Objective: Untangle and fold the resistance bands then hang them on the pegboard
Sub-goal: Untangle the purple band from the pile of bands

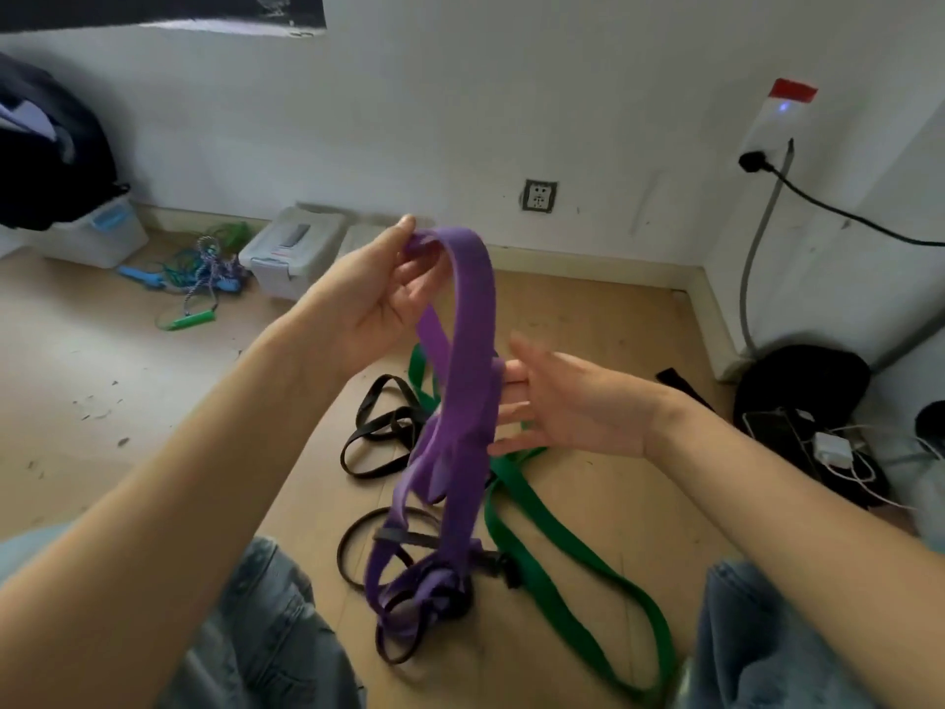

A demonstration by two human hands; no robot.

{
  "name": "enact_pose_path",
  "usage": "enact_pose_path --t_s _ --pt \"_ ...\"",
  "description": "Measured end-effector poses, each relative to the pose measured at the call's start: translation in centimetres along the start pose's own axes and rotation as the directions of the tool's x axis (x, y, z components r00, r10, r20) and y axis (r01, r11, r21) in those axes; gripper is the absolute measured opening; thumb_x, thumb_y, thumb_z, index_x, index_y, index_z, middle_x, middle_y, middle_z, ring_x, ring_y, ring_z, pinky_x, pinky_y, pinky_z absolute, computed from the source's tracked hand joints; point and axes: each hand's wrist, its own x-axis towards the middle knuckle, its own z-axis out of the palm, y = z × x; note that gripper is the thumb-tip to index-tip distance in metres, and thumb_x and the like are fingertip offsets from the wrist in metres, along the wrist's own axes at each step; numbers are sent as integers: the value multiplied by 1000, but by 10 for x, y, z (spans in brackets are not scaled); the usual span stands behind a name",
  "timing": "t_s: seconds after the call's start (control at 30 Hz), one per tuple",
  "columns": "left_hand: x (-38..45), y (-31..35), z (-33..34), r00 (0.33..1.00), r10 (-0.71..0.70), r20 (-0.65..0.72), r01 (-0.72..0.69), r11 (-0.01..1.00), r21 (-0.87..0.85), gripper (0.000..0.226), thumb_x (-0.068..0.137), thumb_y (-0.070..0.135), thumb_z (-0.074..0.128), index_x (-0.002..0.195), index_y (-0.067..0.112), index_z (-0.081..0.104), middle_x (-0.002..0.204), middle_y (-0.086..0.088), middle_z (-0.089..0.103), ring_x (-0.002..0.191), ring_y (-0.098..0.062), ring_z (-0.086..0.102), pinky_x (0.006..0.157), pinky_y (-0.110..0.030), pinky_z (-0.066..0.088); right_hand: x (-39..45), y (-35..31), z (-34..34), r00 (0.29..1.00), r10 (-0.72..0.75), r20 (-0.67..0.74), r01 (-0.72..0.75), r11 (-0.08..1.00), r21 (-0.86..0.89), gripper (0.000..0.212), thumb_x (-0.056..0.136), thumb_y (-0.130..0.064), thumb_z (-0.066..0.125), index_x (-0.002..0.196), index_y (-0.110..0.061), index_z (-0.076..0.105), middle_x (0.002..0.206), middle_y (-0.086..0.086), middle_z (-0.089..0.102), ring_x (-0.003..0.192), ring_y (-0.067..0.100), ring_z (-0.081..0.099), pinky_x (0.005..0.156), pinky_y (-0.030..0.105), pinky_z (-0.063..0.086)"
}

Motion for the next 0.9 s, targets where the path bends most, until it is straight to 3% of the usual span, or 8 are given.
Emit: enact_pose_path --t_s 0.17,0.27,0.37,0.43,0.53,0.63,0.73,0.9 --pt "1 -16 -13 992 -44 -116 89 904 418 44 99 37 33 101 -1 56 89 -16 70 78 -21 69 60 -26 55 8 -1 18 983 -144 -117 110 960 -257 30 85 -34 62 106 -12 66 92 -2 74 81 6 68 66 14 49" --pt "-2 -30 -16 977 -183 -112 215 813 542 53 97 46 30 99 2 59 78 -9 69 70 -17 66 64 -26 53 9 -9 19 922 -276 -273 194 937 -291 18 81 -18 69 97 -12 68 80 -3 73 70 6 67 61 16 51" --pt "2 -38 -23 987 -159 -33 145 768 624 59 87 59 37 95 9 67 84 -5 71 75 -15 67 69 -25 52 6 -21 9 828 -330 -454 291 944 -154 13 83 -16 65 94 -11 65 83 3 70 79 18 65 81 31 53" --pt "5 -47 -26 989 -139 56 65 734 676 53 76 63 47 91 18 71 92 -4 73 82 -14 69 70 -24 54 3 -27 3 786 -330 -523 371 928 -29 6 84 -15 63 89 -11 65 80 4 67 73 15 62 74 26 53" --pt "4 -69 -35 910 -374 179 154 706 691 63 71 71 51 106 21 66 114 -7 67 107 -19 63 93 -31 50 -3 -32 -2 771 -338 -540 452 887 91 3 85 -12 62 83 -11 64 70 1 68 63 10 63 62 20 52" --pt "-1 -94 -46 876 -443 190 12 413 910 32 81 39 66 110 24 61 110 1 66 107 -17 61 96 -39 47 -7 -35 -9 752 -295 -589 508 829 233 4 86 -13 61 82 -12 61 64 -2 68 58 9 63 57 20 51" --pt "-1 -89 -37 953 -242 180 -115 262 958 15 82 2 63 89 15 62 89 -4 68 84 -19 67 79 -38 57 -13 -34 -22 729 -249 -638 486 845 225 8 88 -21 60 87 -13 61 68 -4 69 62 8 63 56 21 50" --pt "-2 -31 -4 991 58 123 -128 700 703 20 83 8 61 102 2 62 84 -9 72 75 -16 71 70 -25 58 -28 -20 -30 977 -7 -211 -58 952 -299 64 72 -55 63 128 -25 52 124 -5 59 109 16 58 79 28 53"
